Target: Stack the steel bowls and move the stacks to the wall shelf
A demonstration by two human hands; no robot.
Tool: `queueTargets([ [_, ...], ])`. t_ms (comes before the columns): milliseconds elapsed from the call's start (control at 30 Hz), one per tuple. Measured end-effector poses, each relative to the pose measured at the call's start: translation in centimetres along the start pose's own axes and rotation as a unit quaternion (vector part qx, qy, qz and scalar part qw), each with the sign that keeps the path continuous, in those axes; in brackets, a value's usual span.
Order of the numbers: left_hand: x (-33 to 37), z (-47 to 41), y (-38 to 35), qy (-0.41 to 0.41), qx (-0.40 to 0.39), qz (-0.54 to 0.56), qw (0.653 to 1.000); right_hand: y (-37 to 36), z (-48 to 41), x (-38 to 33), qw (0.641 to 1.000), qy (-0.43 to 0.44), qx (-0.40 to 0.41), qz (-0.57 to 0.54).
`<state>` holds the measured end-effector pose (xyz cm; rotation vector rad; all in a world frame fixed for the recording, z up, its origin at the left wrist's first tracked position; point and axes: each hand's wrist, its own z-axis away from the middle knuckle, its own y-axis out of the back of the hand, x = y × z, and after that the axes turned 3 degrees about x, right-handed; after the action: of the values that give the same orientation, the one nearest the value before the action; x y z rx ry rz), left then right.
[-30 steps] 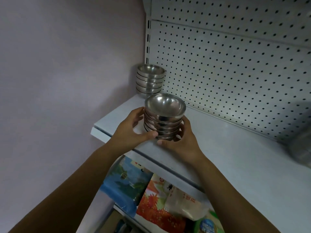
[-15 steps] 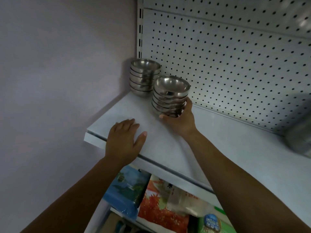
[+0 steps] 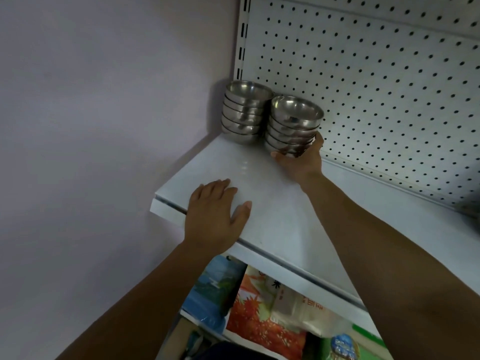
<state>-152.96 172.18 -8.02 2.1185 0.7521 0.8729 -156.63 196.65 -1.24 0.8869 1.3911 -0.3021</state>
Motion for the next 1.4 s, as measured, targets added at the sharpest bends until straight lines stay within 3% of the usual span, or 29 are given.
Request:
queueTargets([
  [300, 0.2, -0.1, 0.3, 0.000, -0.013, -0.003, 1.000, -1.3, 0.3, 0.1, 0.997, -0.007, 0.070, -0.021],
  [533, 0.4, -0.1, 0.5, 0.004, -0.010, -0.009, 1.000, -0.9, 0.0, 0.4, 0.998, -0.008, 0.063, -0.027],
  [800, 1.0, 0.0, 1.0, 0.025, -0.051, -0.039, 0.998, 2.4, 1.6, 0.6, 0.998, -0.040, -0.033, 0.036],
  [1033, 2.1, 0.0, 1.8, 0.052, -0.094, -0.045, 0.993, 7.3, 6.1, 1.7, 0.963, 0.106, -0.176, 0.172],
  [1200, 4.1, 5.1, 3.3, 0.121, 0.021, 0.030, 0.992, 11.0, 10.8, 2.7, 0.925, 0.166, -0.276, 0.201],
  [1400, 9.9, 15.9, 6.6, 0.198, 0.095, 0.031, 0.975, 12.1, 20.1, 3.7, 0.911, 0.246, -0.319, 0.086],
])
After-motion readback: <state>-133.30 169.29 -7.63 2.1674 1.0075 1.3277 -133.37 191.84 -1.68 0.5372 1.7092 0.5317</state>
